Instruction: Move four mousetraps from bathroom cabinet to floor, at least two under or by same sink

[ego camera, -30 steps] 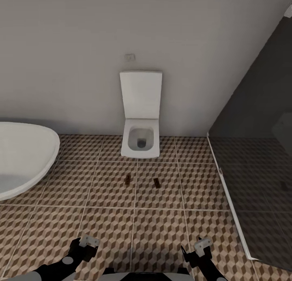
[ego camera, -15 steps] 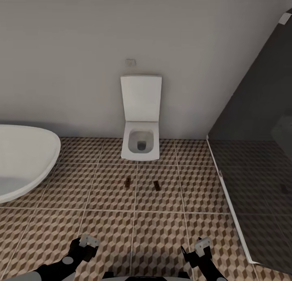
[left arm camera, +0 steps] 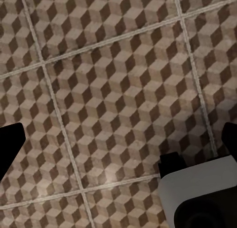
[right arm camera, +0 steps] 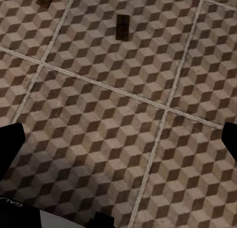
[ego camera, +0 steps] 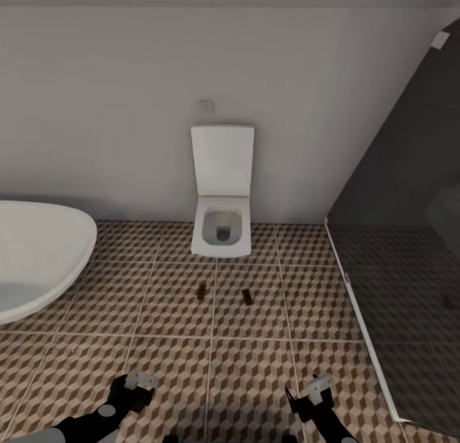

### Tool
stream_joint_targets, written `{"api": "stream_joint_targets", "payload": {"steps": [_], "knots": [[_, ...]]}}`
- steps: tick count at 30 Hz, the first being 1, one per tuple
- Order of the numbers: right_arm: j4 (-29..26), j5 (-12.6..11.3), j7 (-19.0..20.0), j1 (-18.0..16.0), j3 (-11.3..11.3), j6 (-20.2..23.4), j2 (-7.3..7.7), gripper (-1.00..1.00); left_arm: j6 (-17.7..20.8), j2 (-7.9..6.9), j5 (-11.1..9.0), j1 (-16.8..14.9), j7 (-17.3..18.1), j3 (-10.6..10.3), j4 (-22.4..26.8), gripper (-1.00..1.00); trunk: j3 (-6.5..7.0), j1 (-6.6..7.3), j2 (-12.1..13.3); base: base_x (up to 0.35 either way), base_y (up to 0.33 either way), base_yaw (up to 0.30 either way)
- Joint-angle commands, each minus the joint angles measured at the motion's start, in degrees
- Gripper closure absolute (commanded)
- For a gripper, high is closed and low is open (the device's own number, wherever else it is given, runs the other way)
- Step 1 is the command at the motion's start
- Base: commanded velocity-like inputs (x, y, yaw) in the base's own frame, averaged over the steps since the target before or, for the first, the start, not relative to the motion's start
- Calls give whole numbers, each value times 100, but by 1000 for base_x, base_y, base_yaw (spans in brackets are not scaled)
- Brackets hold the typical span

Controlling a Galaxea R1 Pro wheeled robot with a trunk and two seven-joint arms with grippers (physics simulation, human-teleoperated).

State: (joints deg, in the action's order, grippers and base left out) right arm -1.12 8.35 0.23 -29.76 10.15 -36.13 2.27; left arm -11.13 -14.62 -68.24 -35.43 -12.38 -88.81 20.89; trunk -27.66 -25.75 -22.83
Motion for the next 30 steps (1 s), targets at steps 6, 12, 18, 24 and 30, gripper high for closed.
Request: {"api": "stream_joint_targets", "payload": {"steps": [6,12,18,24,30], "knots": [[4,17,2,-4,4,-17,3,-100,-21,-6,-40,-7,-45,-49,19,-100,46,-3,-9,0,0,0],[3,18,-2,-4,4,-17,2,-100,-21,-6,-40,-7,-45,-49,20,-100,101,-3,-9,0,0,0],[5,18,-1,-4,4,-17,3,-100,-21,-6,-40,-7,-45,-49,20,-100,155,-3,-9,0,0,0],[2,18,-2,-4,4,-17,7,-100,-21,-6,-40,-7,-45,-49,19,-100,209,-3,-9,0,0,0],[0,17,-2,-4,4,-17,5,-100,-21,-6,-40,-7,-45,-49,20,-100,264,-3,-9,0,0,0]]}}
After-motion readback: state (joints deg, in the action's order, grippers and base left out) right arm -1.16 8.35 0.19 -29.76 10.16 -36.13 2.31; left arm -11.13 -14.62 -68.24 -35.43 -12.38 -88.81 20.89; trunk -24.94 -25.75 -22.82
